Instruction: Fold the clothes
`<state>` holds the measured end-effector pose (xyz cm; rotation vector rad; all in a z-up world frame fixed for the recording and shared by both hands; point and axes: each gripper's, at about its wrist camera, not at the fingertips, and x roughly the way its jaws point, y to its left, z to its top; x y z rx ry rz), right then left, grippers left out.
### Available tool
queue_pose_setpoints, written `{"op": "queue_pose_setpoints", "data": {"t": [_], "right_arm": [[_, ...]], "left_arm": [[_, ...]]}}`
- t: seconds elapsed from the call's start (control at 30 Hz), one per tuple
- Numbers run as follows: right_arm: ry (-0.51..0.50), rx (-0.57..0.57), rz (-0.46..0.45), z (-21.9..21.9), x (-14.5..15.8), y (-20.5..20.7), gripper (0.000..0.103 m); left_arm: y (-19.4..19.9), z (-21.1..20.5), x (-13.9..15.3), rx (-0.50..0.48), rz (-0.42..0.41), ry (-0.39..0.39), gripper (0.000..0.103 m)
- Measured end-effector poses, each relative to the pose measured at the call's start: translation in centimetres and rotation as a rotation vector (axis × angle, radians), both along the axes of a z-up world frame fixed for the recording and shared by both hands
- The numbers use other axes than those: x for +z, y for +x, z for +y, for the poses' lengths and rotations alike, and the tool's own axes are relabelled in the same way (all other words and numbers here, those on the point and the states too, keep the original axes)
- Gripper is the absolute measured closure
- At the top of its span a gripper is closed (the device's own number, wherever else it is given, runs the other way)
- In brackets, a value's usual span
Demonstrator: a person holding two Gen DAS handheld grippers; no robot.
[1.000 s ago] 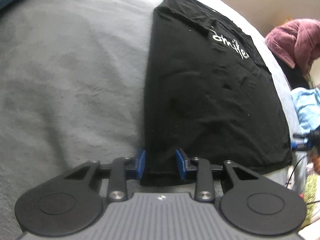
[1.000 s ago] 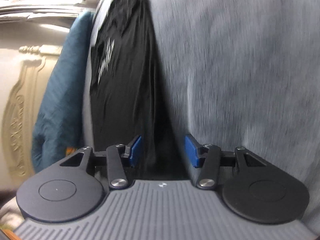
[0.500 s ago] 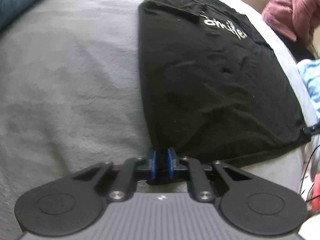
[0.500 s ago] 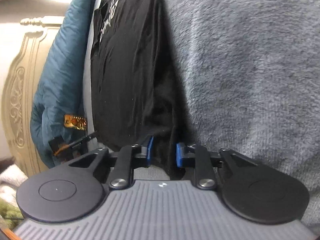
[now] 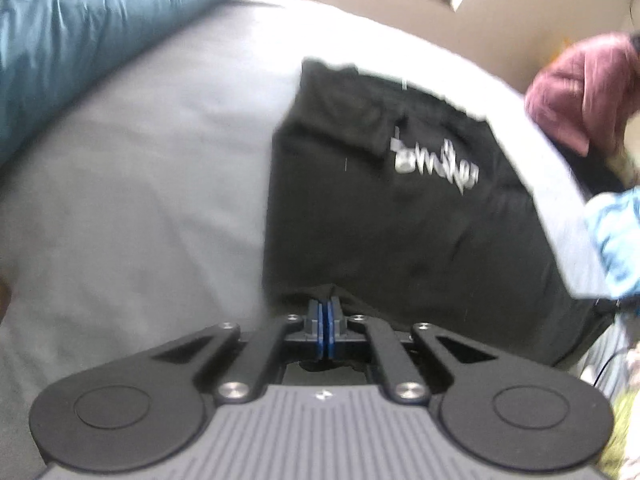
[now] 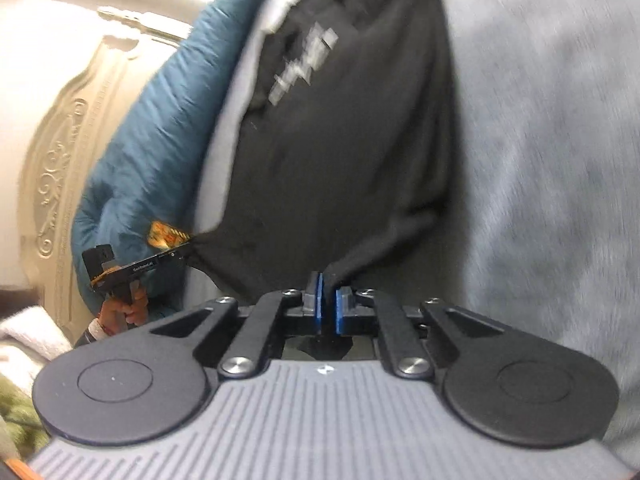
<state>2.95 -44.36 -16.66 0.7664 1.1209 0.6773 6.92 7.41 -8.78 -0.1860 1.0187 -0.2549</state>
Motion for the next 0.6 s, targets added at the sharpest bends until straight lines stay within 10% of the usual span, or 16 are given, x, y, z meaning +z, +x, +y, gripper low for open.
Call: {"op": "queue_pose_setpoints", "data": {"t": [0.6], "right_arm": [[-0.148,-0.274,-0.277,-1.6,8.2,17.6,0.099]], "left_arm": [[21.3,-3.6,2.7,0.278,-0.267,-0.086,0.100]]}}
